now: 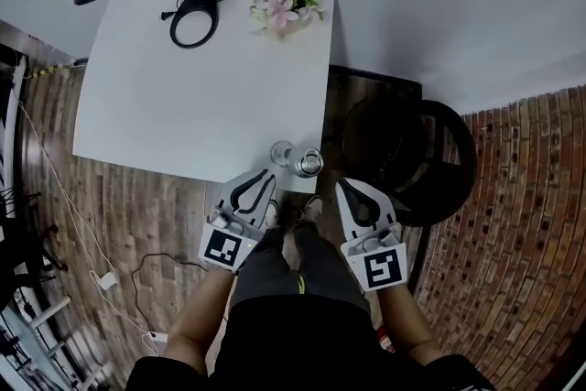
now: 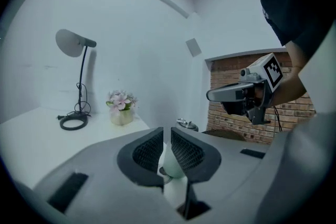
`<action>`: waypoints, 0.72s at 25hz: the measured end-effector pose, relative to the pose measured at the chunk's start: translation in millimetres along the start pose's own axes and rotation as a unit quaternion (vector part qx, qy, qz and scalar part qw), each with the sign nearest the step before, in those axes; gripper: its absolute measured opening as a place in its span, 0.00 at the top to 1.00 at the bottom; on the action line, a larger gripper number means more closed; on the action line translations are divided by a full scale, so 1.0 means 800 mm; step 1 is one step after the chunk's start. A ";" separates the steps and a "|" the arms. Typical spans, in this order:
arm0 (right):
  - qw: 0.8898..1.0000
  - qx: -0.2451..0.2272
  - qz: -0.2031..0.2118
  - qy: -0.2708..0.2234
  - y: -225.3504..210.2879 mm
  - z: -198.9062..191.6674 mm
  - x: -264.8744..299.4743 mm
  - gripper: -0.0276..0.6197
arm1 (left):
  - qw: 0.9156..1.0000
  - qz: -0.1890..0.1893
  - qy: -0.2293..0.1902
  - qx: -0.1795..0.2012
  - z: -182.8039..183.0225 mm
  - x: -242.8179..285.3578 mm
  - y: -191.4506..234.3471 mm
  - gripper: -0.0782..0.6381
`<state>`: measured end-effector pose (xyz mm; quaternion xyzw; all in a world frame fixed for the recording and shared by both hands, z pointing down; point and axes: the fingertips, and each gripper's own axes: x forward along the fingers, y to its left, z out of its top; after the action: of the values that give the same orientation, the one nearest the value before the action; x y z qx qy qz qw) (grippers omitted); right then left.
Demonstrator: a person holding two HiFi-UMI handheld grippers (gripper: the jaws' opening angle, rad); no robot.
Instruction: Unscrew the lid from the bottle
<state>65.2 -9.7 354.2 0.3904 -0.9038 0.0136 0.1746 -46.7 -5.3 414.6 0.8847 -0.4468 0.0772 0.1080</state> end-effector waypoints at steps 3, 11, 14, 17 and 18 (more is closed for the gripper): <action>1.000 0.001 0.007 0.000 0.003 -0.011 0.012 0.93 | 0.999 -0.038 0.009 -0.009 -0.030 0.021 -0.011 0.62; 0.999 0.029 0.039 -0.012 0.018 -0.033 0.043 0.61 | 0.993 -0.102 0.007 0.051 -0.073 0.092 -0.044 0.39; 0.999 0.031 0.038 -0.011 0.022 -0.043 0.059 0.54 | 0.993 -0.103 0.005 0.054 -0.084 0.108 -0.044 0.37; 0.998 0.042 0.040 -0.014 0.025 -0.046 0.074 0.52 | 0.993 -0.102 0.006 0.057 -0.089 0.118 -0.045 0.37; 0.998 0.045 0.041 -0.018 0.026 -0.044 0.079 0.51 | 0.993 -0.105 0.009 0.061 -0.091 0.120 -0.047 0.37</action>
<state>21.3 -33.8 410.5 0.3603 -0.9206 0.0545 0.1402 37.1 -38.9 502.4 0.9308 -0.3452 0.1010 0.0655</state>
